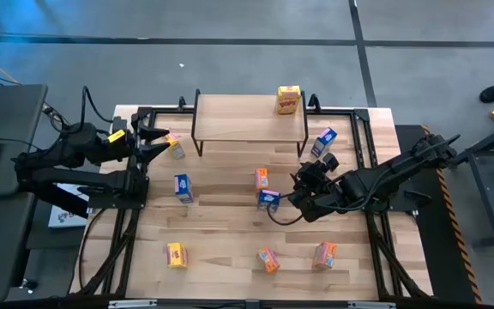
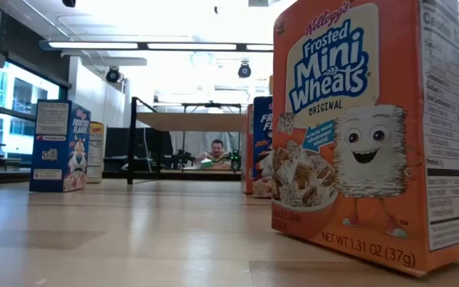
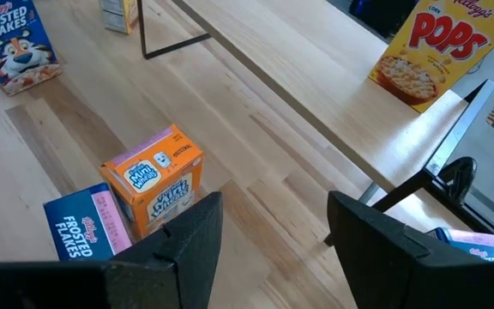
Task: Stack cereal on shelf
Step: Put the bottom left blue cereal box on the shelf
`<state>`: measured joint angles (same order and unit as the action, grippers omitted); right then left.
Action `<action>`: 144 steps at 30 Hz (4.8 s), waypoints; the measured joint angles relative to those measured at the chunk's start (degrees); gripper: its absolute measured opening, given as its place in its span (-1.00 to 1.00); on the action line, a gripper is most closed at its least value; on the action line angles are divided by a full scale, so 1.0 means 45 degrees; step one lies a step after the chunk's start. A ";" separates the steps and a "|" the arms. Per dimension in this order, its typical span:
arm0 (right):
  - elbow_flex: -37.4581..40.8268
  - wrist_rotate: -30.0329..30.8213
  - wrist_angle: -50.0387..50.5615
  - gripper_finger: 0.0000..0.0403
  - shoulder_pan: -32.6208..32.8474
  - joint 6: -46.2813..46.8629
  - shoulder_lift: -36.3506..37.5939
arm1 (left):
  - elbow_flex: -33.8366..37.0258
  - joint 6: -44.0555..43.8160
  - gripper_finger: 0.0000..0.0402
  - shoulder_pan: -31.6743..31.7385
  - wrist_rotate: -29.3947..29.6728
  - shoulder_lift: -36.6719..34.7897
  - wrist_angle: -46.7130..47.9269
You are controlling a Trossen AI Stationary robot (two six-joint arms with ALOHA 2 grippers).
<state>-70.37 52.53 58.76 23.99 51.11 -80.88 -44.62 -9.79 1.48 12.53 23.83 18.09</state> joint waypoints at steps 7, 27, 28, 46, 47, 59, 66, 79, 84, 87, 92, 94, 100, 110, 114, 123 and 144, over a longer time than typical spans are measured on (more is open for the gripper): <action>0.0000 -0.0063 -0.0063 0.01 0.0000 0.0083 0.0000 | 0.0000 0.1640 0.29 0.0000 0.0092 0.0053 0.0006; -0.0005 -0.0121 -0.0034 0.01 -0.0005 -0.1132 0.0000 | -0.2128 -0.3468 0.37 -0.0029 0.3343 0.1588 -0.0745; -0.0005 -0.0125 -0.0031 0.01 -0.0005 -0.1149 0.0000 | -0.2554 -0.3750 0.37 -0.0029 0.3342 0.1828 -0.0392; -0.0005 -0.0138 0.0024 0.01 -0.0005 -0.1141 0.0000 | -0.6300 -1.3137 0.37 -0.0029 0.1817 0.4663 1.0165; -0.0005 -0.0122 0.0024 0.01 -0.0005 -0.1141 0.0000 | -0.6300 -1.3391 0.37 -0.0029 0.1596 0.4820 1.0582; -0.0005 0.1002 -0.0078 0.01 0.0000 -0.0797 0.0000 | -0.6295 -1.4925 0.37 -0.0504 0.0245 0.6741 1.2385; -0.0005 0.1701 -0.0073 0.01 -0.0432 -0.1421 0.0000 | -0.6300 -1.6674 0.37 -0.1586 -0.0404 0.7811 1.3844; -0.0005 0.0525 -0.0055 0.01 -0.1640 -0.1802 0.0000 | -0.6297 -1.6546 0.37 -0.2633 -0.0189 1.0025 1.4647; -0.0005 0.0510 -0.0049 0.01 -0.1757 -0.2036 0.0000 | -0.6295 -1.5416 0.37 -0.2623 -0.0196 1.0247 1.5050; -0.0005 0.0514 -0.0049 0.01 -0.1754 -0.2040 0.0000 | -0.6295 -1.5352 0.37 -0.2431 0.0018 0.9942 1.5880; -0.0005 0.0684 -0.0075 0.01 -0.1758 -0.2040 0.0000 | -0.5769 -1.5323 0.37 -0.2001 0.0235 0.8667 1.5625; -0.0005 0.0796 -0.0104 0.01 -0.1758 -0.2040 0.0000 | -0.5145 -1.5361 0.37 -0.1824 0.0166 0.8094 1.5701; -0.0005 0.0877 -0.0177 0.01 -0.1758 -0.2042 0.0000 | -0.3242 -1.6329 0.37 -0.1746 -0.0005 0.6757 1.3057; -0.0005 0.0670 -0.0255 0.01 -0.1753 -0.2040 0.0000 | -0.2676 -1.6145 0.37 -0.1749 -0.0084 0.7755 1.1643; -0.0005 0.0466 -0.0282 0.01 -0.1753 -0.2040 -0.0005 | -0.2676 -1.6366 0.37 -0.1749 -0.0338 0.8211 1.1602; -0.0005 0.0369 -0.0282 0.01 -0.1753 -0.2040 -0.0005 | -0.2676 -1.7514 0.37 -0.1749 -0.0893 0.8718 1.1572; -0.0005 0.0371 -0.0277 0.01 -0.1753 -0.2040 -0.0010 | -0.2676 -1.9823 0.37 -0.1749 -0.1282 0.9236 1.1522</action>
<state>-70.39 54.20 57.52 16.10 41.93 -80.93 -56.66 -98.99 -6.39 6.77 65.40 69.94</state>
